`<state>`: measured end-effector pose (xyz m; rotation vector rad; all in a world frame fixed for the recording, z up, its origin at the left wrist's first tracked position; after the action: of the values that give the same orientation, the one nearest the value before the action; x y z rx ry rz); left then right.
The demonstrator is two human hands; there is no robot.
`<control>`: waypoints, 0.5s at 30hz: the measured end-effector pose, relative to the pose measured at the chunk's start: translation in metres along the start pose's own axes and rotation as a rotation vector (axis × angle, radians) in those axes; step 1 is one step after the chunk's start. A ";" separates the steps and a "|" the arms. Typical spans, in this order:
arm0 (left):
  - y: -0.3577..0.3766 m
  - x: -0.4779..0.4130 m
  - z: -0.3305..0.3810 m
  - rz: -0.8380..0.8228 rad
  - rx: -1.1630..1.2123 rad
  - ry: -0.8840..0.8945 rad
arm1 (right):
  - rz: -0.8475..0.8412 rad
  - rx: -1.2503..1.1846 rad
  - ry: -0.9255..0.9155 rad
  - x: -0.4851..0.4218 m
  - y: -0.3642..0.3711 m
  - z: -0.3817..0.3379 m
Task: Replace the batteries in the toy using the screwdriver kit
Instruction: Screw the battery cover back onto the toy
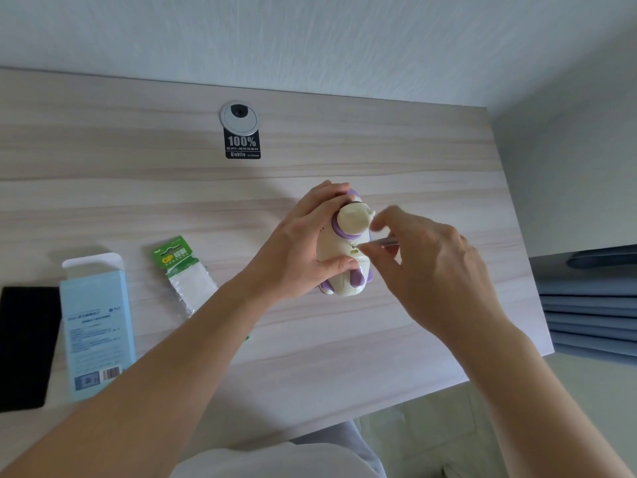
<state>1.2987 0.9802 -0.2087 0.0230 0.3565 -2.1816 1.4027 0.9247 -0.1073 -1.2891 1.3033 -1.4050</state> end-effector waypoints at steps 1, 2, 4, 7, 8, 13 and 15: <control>0.000 0.000 0.000 -0.003 -0.002 0.002 | -0.001 -0.012 -0.024 0.000 -0.002 -0.002; 0.000 -0.001 0.000 -0.004 -0.002 0.002 | -0.005 0.007 -0.041 0.000 -0.002 -0.003; 0.000 -0.001 0.000 -0.007 0.002 -0.007 | -0.017 0.060 -0.010 0.000 0.001 0.000; -0.002 0.001 -0.001 -0.005 0.008 -0.021 | 0.002 0.124 0.077 -0.002 0.004 0.008; -0.002 0.001 -0.002 -0.006 0.011 -0.024 | 0.004 0.127 0.086 -0.002 0.004 0.009; -0.001 0.000 -0.001 -0.004 0.007 -0.008 | -0.032 0.008 -0.013 0.002 0.002 0.001; -0.001 0.000 -0.001 0.002 0.009 -0.008 | 0.007 0.034 -0.030 0.004 0.001 -0.001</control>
<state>1.2979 0.9812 -0.2094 0.0194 0.3414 -2.1813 1.4011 0.9211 -0.1076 -1.2776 1.2575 -1.3916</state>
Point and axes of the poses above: each hand's wrist, its own x-axis away from the middle knuckle, its own y-axis out of the palm, z = x × y, the point moved 9 cm from there along -x, towards the middle knuckle, and after that the axes turned 6 degrees about x, right-handed, at the moved point
